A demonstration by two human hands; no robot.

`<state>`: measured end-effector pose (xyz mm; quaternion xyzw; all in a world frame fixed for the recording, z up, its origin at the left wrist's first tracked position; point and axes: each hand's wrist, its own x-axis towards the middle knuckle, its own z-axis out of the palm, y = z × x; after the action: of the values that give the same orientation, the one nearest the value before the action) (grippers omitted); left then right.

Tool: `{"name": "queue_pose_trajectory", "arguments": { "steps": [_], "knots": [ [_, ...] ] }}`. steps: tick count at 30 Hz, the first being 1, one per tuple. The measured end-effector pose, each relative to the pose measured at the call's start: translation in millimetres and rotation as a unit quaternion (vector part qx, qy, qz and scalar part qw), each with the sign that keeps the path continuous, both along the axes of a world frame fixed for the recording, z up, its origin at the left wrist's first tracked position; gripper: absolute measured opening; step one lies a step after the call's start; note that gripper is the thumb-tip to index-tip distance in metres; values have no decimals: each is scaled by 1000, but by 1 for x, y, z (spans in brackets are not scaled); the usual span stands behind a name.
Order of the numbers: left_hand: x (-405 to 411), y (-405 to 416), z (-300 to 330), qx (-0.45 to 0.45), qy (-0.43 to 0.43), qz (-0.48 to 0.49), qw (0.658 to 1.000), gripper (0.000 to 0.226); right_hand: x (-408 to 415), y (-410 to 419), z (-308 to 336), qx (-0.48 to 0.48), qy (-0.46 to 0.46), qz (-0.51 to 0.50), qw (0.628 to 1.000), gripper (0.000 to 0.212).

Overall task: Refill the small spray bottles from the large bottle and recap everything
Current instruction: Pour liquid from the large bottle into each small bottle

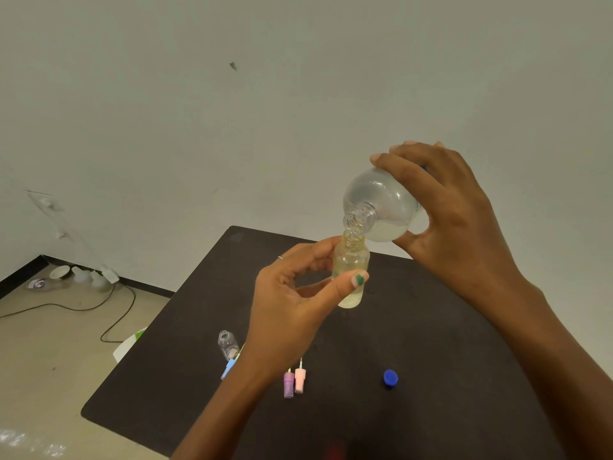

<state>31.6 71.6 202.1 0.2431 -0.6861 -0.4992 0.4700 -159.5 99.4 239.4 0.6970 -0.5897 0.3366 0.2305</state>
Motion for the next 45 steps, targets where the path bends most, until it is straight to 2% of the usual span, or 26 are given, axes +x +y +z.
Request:
{"name": "queue_pose_trajectory", "arguments": {
  "steps": [45],
  "knots": [
    [0,0,-1,0,9,-1,1000,33,1,1,0,-7,4,2,1000,63]
  ]
}}
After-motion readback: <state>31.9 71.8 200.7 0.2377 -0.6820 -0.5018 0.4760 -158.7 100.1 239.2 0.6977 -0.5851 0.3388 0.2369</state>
